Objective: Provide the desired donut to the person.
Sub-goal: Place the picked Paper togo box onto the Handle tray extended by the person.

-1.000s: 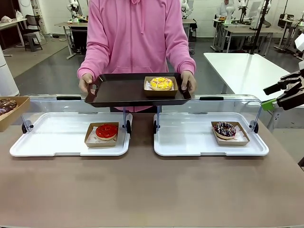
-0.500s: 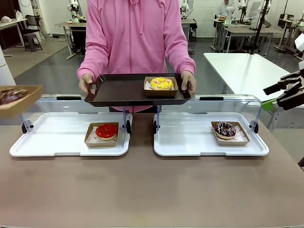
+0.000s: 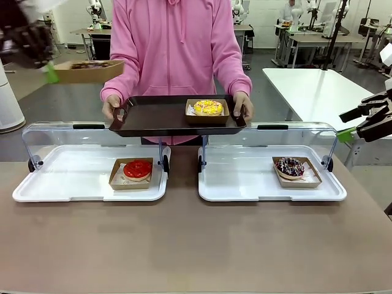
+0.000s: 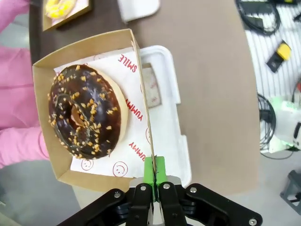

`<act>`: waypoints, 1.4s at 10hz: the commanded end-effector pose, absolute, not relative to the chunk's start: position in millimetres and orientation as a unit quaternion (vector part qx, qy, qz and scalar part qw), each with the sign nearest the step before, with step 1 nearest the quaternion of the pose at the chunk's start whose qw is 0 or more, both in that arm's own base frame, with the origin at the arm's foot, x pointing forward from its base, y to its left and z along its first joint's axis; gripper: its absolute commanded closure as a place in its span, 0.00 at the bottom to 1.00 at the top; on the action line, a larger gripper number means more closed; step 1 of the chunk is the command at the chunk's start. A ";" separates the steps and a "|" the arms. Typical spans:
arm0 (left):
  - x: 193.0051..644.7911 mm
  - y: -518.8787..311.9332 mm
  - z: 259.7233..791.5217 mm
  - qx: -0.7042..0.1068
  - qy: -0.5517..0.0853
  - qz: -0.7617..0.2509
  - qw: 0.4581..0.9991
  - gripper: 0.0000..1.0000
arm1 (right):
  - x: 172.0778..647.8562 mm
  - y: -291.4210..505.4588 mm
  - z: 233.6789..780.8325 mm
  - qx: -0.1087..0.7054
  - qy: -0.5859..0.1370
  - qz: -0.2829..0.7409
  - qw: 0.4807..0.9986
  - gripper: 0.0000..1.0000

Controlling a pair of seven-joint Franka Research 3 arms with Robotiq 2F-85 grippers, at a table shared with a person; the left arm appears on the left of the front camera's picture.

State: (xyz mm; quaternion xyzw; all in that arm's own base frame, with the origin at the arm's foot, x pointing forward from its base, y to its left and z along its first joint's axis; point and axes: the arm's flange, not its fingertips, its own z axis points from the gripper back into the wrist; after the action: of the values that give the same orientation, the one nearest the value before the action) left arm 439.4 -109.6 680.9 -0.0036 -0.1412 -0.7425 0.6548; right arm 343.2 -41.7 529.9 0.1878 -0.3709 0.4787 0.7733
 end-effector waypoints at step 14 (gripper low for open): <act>559.7 -240.7 564.5 0.046 -0.107 -0.741 0.661 0.99 | 343.1 -41.9 528.0 0.184 -0.369 0.480 0.774 0.00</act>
State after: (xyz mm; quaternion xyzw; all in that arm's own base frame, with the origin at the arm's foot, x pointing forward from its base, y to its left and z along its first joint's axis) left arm 558.2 -243.3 559.1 0.0333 -0.0992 -0.7438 0.6601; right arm 343.2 -41.5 529.9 0.1884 -0.3711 0.4790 0.7729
